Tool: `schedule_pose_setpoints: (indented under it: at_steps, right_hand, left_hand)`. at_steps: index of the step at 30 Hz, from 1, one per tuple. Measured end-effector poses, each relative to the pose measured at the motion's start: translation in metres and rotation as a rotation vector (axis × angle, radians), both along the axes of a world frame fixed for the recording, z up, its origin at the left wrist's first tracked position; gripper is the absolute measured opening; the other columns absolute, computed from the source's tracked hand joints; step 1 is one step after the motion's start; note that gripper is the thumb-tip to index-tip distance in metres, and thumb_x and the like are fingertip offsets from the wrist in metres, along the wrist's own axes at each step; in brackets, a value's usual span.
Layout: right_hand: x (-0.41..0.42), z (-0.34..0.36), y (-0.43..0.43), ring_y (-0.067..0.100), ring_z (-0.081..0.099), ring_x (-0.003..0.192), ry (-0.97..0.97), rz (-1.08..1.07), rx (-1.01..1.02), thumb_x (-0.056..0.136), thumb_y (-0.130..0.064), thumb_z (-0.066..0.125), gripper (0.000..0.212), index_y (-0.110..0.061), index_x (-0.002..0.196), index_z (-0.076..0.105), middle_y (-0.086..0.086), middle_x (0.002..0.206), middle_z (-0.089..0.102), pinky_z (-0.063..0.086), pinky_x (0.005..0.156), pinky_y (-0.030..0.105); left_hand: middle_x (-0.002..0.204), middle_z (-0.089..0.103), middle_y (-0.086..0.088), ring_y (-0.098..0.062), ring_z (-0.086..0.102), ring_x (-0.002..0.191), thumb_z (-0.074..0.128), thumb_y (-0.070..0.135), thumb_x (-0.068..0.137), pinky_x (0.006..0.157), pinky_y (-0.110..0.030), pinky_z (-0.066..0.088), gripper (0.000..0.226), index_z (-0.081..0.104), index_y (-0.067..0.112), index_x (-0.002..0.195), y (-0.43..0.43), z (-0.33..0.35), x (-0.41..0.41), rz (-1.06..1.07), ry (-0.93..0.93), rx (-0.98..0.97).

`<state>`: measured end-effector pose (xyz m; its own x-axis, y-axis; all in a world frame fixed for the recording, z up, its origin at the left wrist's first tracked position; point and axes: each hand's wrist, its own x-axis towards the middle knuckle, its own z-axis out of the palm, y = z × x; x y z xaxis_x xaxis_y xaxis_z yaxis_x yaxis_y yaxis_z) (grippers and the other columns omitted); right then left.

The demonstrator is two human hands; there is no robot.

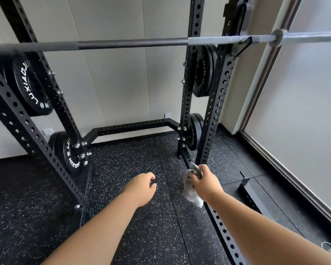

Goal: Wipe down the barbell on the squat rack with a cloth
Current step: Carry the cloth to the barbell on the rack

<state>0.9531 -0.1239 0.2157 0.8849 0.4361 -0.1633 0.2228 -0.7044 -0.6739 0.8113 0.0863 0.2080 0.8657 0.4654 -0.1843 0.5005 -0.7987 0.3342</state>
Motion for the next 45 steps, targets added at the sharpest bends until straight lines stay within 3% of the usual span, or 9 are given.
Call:
schedule_pose_setpoints:
  at_steps: [5, 10, 21, 25, 32, 36, 39, 45]
  right_hand:
    - [0.03, 0.011, 0.026, 0.017, 0.07, 0.083, -0.003, -0.083, 0.054, 0.104, -0.048, 0.057, 0.031, -0.031, 0.129, 0.049, -0.004, 0.103, 0.068, 0.064, 0.077, 0.047]
    - [0.061, 0.02, 0.035, 0.019, 0.07, 0.082, -0.015, -0.11, 0.04, 0.104, -0.049, 0.057, 0.031, -0.031, 0.129, 0.048, -0.003, 0.103, 0.068, 0.064, 0.077, 0.048]
    - [0.155, -0.012, 0.014, 0.017, 0.069, 0.08, 0.028, -0.112, -0.04, 0.105, -0.043, 0.056, 0.029, -0.028, 0.13, 0.05, -0.005, 0.097, 0.067, 0.062, 0.075, 0.044]
    - [0.208, -0.02, -0.002, 0.017, 0.069, 0.078, 0.036, -0.096, -0.083, 0.106, -0.042, 0.054, 0.021, -0.028, 0.12, 0.051, -0.004, 0.096, 0.067, 0.063, 0.071, 0.042]
    - [0.291, -0.039, -0.047, 0.006, 0.059, 0.069, 0.063, -0.093, -0.229, 0.109, -0.032, 0.051, 0.019, -0.022, 0.124, 0.05, -0.008, 0.086, 0.059, 0.04, 0.052, 0.022]
    - [0.33, -0.054, -0.073, 0.007, 0.055, 0.071, 0.082, -0.136, -0.248, 0.108, -0.032, 0.052, 0.027, -0.02, 0.133, 0.051, -0.004, 0.095, 0.06, 0.038, 0.055, 0.024]
    - [0.356, -0.061, -0.085, 0.015, 0.056, 0.078, 0.087, -0.171, -0.235, 0.108, -0.034, 0.052, 0.025, -0.021, 0.13, 0.052, -0.002, 0.1, 0.06, 0.043, 0.067, 0.031]
    - [0.387, -0.066, -0.094, 0.002, 0.053, 0.068, 0.036, -0.169, -0.268, 0.108, -0.035, 0.051, 0.01, -0.026, 0.11, 0.049, -0.006, 0.092, 0.063, 0.035, 0.052, 0.021]
  left_hand:
    - [0.129, 0.06, 0.008, -0.016, 0.06, 0.103, 0.048, 0.043, 0.106, 0.09, -0.039, 0.055, 0.035, 0.053, 0.033, 0.139, 0.037, 0.02, 0.051, -0.054, -0.049, 0.013]
    - [0.128, 0.061, 0.009, -0.015, 0.061, 0.101, 0.048, 0.044, 0.105, 0.087, -0.038, 0.056, 0.037, 0.053, 0.034, 0.141, 0.048, 0.03, 0.102, -0.1, -0.073, 0.03]
    - [0.125, 0.058, 0.01, -0.013, 0.06, 0.099, 0.047, 0.042, 0.106, 0.087, -0.038, 0.057, 0.036, 0.053, 0.032, 0.14, 0.029, 0.01, 0.201, -0.185, -0.017, -0.001]
    - [0.123, 0.06, 0.009, -0.015, 0.061, 0.1, 0.047, 0.042, 0.106, 0.088, -0.039, 0.057, 0.035, 0.053, 0.032, 0.14, 0.012, 0.008, 0.252, -0.192, 0.007, -0.013]
    - [0.119, 0.062, 0.01, -0.015, 0.06, 0.103, 0.047, 0.042, 0.106, 0.088, -0.038, 0.053, 0.034, 0.053, 0.033, 0.138, -0.023, -0.008, 0.34, -0.202, 0.045, -0.046]
    - [0.117, 0.062, 0.011, -0.014, 0.061, 0.1, 0.046, 0.042, 0.106, 0.087, -0.037, 0.055, 0.034, 0.052, 0.033, 0.138, -0.044, -0.024, 0.377, -0.215, 0.069, -0.074]
    - [0.116, 0.061, 0.012, -0.014, 0.061, 0.1, 0.046, 0.042, 0.106, 0.089, -0.038, 0.055, 0.034, 0.052, 0.033, 0.138, -0.054, -0.031, 0.399, -0.225, 0.096, -0.085]
    - [0.116, 0.061, 0.012, -0.013, 0.061, 0.099, 0.045, 0.041, 0.106, 0.089, -0.039, 0.056, 0.035, 0.052, 0.033, 0.139, -0.059, -0.04, 0.446, -0.255, 0.129, -0.085]
